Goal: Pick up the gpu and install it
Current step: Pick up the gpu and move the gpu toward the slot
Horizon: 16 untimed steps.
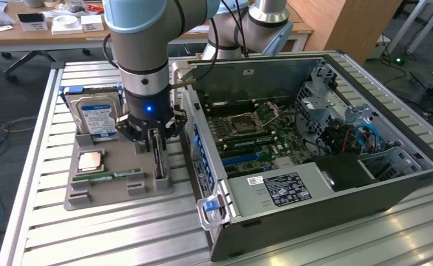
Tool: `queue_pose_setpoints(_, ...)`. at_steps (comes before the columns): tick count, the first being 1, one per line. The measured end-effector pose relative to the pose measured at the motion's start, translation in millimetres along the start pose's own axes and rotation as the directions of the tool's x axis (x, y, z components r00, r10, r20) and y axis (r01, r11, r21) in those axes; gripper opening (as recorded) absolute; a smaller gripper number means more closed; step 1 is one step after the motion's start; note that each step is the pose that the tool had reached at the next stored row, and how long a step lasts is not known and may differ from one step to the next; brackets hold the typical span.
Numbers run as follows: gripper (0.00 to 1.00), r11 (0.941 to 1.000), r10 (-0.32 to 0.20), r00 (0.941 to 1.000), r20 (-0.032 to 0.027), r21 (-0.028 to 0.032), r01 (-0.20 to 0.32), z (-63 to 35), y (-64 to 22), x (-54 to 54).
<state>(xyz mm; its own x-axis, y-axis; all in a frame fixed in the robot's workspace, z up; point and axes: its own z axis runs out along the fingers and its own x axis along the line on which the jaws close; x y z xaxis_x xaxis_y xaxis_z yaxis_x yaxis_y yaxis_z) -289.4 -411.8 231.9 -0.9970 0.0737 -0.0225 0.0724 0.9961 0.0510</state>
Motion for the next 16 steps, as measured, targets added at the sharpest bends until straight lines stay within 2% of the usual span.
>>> queue_pose_setpoints(16,0.39,1.0,0.0,1.0,0.0,0.0,0.0,0.0,-0.1,-0.8)
